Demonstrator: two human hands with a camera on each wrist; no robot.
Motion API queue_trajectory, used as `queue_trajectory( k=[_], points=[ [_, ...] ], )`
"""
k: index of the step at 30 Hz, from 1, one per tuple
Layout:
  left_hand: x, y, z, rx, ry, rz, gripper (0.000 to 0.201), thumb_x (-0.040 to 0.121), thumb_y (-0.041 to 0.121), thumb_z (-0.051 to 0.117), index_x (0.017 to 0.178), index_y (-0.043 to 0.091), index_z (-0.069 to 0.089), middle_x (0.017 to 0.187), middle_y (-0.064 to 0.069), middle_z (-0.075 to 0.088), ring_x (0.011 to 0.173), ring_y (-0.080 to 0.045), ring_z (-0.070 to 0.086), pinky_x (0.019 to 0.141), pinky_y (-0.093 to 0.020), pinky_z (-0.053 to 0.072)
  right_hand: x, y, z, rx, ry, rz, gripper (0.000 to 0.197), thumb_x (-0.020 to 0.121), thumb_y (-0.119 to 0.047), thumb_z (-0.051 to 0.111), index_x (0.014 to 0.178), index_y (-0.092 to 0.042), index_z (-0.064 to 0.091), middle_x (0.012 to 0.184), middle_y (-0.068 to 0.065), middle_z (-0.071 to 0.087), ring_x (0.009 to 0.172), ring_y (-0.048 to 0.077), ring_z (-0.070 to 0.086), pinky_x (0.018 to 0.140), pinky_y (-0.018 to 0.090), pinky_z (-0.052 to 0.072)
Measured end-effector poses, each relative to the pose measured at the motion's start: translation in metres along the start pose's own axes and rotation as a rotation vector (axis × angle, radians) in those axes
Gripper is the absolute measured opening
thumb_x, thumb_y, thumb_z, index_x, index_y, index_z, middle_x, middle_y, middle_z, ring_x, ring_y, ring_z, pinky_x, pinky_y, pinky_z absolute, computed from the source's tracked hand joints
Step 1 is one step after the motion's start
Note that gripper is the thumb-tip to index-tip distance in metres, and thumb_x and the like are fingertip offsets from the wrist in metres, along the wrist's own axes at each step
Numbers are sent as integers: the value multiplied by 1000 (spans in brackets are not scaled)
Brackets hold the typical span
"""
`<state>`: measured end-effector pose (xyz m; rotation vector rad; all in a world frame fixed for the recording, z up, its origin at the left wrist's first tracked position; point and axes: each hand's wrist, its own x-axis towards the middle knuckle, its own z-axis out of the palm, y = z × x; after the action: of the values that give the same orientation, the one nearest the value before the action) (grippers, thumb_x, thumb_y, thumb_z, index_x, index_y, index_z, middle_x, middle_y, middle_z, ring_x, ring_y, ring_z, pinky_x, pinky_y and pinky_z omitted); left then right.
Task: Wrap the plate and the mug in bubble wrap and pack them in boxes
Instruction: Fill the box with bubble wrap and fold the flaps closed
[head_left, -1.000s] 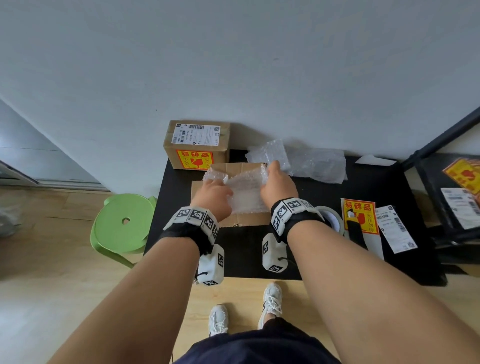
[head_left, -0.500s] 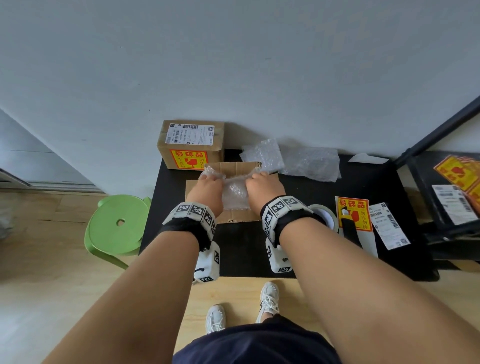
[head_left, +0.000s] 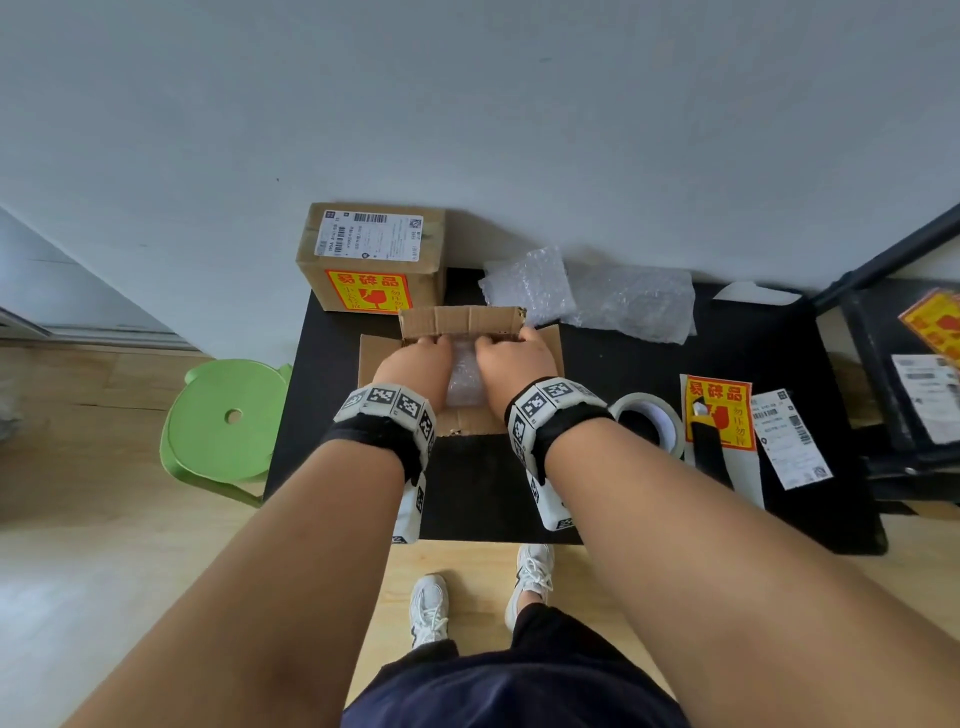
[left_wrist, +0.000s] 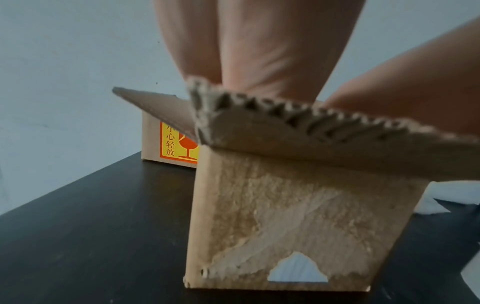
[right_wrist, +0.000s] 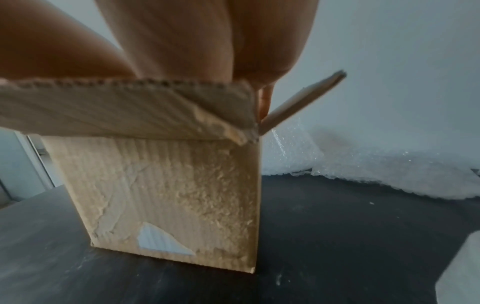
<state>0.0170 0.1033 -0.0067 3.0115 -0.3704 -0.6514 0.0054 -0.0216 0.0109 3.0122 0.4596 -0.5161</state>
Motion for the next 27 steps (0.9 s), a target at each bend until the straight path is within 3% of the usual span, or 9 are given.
queue_trajectory(
  k=[5,8,10,14,17,19,21,23,27],
  points=[
    [5,1,-1,29,-51,11,44,90,5,52,132,4,39,127,-19,53,111,-36,59,88,-43,51,12,2,6,-65,-18,-23,21,90,-14,49,110,-10,56,93,1,70,97,23,63,114,40,18],
    [2,-1,-1,61,-37,31,43,90,5,54,132,5,43,129,-16,53,115,-32,57,92,-41,49,10,3,5,-59,-51,-35,14,91,-16,49,100,-15,59,96,0,68,100,21,60,115,39,16],
    [-3,-1,-1,132,6,59,41,91,6,55,131,7,47,130,-13,52,119,-29,53,95,-39,47,8,3,2,-64,-77,-28,15,90,-17,51,100,-17,62,105,2,65,108,21,57,116,40,15],
    [-11,-3,-5,327,77,129,34,92,13,56,125,12,58,128,-9,53,125,-27,44,99,-36,42,4,1,-5,-151,-51,-7,30,89,-20,54,117,-18,63,126,6,53,125,26,42,111,43,22],
    [-15,-8,-16,234,48,33,28,86,18,62,115,16,64,119,-8,57,110,-24,56,81,-34,48,1,3,-13,-172,-65,32,26,89,-21,53,114,-22,63,121,5,57,123,25,44,109,43,23],
    [-19,-11,-23,188,40,-4,21,85,23,61,105,21,66,101,0,61,91,-19,59,66,-31,44,-1,5,-18,-160,-71,53,22,88,-20,55,108,-23,63,116,2,60,119,24,48,109,43,22],
    [-21,-15,-26,200,24,-19,14,86,25,59,97,24,67,84,6,61,75,-16,55,61,-31,40,-2,8,-21,-149,-78,68,20,88,-19,54,105,-24,63,111,1,63,117,23,50,108,42,22],
    [-22,-18,-26,207,10,-30,15,87,24,58,100,24,66,85,6,63,76,-17,58,60,-31,40,-1,9,-19,-124,-80,85,21,89,-20,54,108,-24,62,109,-1,64,114,22,54,106,42,23],
    [-18,-16,-19,207,-30,-9,23,90,13,53,108,19,64,102,0,67,97,-23,64,66,-32,41,2,11,-6,-87,-56,93,22,91,-23,51,112,-26,58,104,-3,68,107,22,59,100,41,27]
  ],
)
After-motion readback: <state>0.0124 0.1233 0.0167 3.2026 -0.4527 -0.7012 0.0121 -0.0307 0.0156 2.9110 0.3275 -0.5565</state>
